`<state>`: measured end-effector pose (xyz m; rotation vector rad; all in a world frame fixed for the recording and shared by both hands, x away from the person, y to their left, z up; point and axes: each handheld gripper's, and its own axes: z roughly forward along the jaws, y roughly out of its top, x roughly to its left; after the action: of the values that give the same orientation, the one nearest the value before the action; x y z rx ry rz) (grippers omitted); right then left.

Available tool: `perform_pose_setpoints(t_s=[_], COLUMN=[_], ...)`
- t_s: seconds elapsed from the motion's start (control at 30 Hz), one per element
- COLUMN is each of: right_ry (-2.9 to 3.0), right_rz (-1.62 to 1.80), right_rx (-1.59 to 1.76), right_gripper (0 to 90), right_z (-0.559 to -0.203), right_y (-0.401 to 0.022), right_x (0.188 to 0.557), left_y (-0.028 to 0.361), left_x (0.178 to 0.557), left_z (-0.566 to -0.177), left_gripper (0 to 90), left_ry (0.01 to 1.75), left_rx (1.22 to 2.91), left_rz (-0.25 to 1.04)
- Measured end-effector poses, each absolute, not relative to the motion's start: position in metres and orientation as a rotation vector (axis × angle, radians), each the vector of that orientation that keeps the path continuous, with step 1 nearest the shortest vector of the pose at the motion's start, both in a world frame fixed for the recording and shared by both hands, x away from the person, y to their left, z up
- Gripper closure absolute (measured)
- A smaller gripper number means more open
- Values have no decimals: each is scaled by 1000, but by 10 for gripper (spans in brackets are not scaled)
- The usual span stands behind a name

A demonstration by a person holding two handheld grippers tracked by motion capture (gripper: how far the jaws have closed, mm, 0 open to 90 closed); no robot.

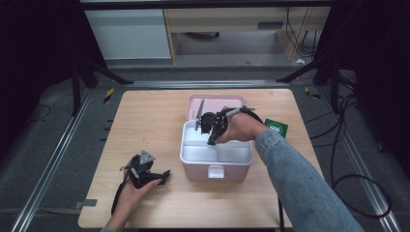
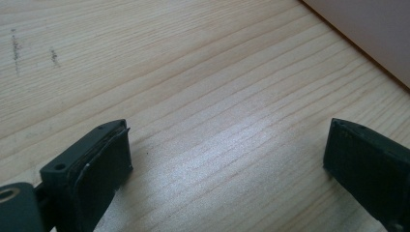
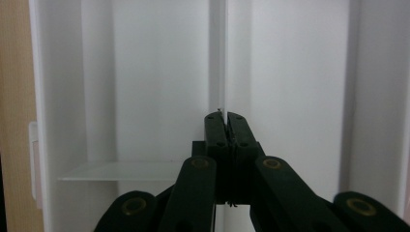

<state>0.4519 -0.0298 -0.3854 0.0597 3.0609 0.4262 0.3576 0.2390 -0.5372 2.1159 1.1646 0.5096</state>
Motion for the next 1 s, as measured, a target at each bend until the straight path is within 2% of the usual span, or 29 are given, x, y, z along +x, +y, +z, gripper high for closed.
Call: perform_pose_setpoints(t_s=[0.3,0.63,1.0], right_ry=[3018,2906,2736], right_rz=[536,724,894], right_rx=[70,132,259], right_gripper=[899,900,900], right_z=[-370,-334,-295], right_y=[-40,-61,-107], right_x=[447,439,434], left_y=[239,239,239], left_x=[358,358,358], left_z=[-537,-537,-537], left_gripper=[23,23,23], left_ry=[1166,1164,1164], left_rx=[2113,2118,2117], left_rz=[510,506,511])
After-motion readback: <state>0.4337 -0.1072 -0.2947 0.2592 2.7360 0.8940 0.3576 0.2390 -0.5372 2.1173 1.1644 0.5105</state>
